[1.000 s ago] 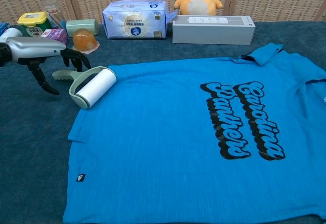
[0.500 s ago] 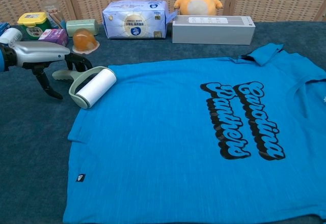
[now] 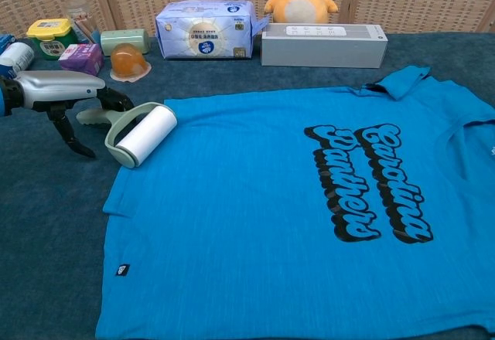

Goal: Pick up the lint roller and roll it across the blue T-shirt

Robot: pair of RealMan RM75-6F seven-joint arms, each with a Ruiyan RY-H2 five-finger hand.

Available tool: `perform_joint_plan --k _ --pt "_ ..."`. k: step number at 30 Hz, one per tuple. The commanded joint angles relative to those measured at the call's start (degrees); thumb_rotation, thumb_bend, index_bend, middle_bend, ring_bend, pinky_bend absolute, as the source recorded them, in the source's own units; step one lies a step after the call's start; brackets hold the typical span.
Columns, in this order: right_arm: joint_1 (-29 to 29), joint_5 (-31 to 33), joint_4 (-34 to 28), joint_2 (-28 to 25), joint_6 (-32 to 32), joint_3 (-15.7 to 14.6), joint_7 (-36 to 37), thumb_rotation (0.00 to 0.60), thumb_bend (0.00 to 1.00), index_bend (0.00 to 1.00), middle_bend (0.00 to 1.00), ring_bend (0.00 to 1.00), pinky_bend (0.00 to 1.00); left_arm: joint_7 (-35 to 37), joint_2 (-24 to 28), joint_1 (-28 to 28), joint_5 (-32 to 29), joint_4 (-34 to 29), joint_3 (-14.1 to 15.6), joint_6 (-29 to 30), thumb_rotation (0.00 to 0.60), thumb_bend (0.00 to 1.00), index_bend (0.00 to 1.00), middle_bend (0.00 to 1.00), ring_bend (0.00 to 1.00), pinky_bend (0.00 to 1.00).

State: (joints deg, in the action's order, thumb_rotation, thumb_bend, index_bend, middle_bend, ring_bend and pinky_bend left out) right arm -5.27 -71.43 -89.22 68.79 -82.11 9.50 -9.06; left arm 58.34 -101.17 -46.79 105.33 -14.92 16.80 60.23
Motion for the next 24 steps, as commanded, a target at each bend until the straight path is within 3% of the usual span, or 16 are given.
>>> perform_joint_plan --k 1,12,24 --pt "-0.02 0.07 -0.03 0.03 0.02 0.03 -0.06 0.6 0.03 0.04 0.0 0.0 0.0 0.15 -0.1 0.11 -0.1 -0.09 0.03 0.17 0.6 0.05 0.3 0.44 0.34 0.34" --pt "-0.09 0.37 0.1 0.1 0.24 0.12 -0.16 0.6 0.03 0.04 0.0 0.0 0.0 -0.35 -1.03 0.36 -0.4 -0.94 -0.02 1.43 0.6 0.06 0.35 0.54 0.45 0.59" --pt "-0.1 0.51 0.1 0.0 0.46 0.21 0.38 0.6 0.03 0.04 0.0 0.0 0.0 -1.58 -2.03 0.99 -1.07 -2.1 -0.47 2.38 0.6 0.08 0.42 0.66 0.52 0.73"
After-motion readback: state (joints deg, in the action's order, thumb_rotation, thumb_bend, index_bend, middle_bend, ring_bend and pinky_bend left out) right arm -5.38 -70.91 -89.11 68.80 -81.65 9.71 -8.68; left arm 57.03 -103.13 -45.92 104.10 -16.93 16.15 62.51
